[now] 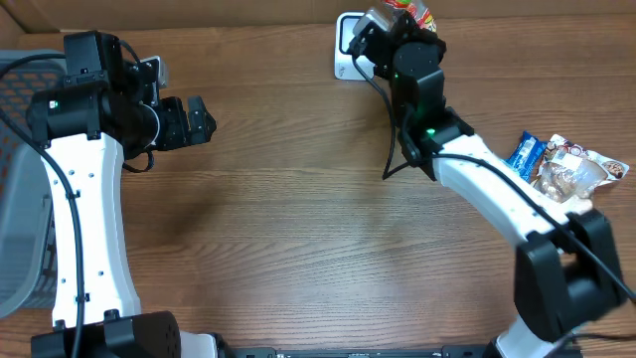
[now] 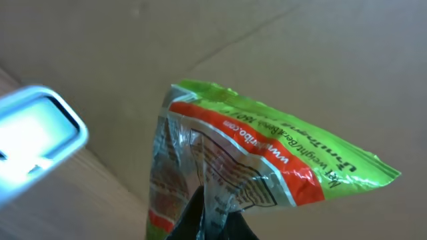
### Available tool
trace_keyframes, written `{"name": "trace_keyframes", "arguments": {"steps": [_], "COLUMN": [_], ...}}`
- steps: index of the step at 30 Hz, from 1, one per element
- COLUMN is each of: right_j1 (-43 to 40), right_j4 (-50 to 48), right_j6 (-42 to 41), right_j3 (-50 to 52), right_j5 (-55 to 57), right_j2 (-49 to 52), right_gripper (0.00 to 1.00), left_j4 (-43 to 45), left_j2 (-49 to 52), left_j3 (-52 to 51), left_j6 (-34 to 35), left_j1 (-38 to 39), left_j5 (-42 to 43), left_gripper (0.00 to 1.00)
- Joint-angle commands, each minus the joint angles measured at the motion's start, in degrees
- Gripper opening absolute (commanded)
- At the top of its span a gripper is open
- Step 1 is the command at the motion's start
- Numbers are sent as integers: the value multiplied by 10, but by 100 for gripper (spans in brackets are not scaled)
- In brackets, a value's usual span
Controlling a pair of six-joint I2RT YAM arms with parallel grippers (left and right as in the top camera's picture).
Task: Scan the item barcode
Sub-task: 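Hold the candy bag against the scanner window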
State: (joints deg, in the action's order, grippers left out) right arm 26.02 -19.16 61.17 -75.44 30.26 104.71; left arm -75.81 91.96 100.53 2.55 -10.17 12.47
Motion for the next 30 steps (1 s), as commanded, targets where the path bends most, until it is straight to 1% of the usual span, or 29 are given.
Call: {"name": "trace_keyframes", "arguments": {"steps": [1,6,9,13,18,24,30], "right_j1": [2,-1,-1,-1,-1,-2,-2], "right_j4": [-39,-178,-229,-234,-252,-240,-240], "right_j6": [137,187,222,249,259,272,306], "right_j3": [-11,-12,-12,-13,-35,-59,-110], "right_j5": [43,57,49,28,26,-28,-30], "right_j2": [54,127,157,174,187,193,237], "right_gripper": [4,4,4,4,4,4,4], "left_j4": [0,0,0,0,0,0,0], "left_j2": [-2,-2,-2,-2,-2,-2,-2], "left_j3": [-3,-3,-3,-3,-3,-3,-3], "left_j6": [-13,-13,-13,-13,-13,-13,-13], "left_j1": [1,1,1,1,1,1,1], "left_j5": [7,7,7,7,7,7,7], "left_gripper": [99,100,100,100,100,100,100]}}
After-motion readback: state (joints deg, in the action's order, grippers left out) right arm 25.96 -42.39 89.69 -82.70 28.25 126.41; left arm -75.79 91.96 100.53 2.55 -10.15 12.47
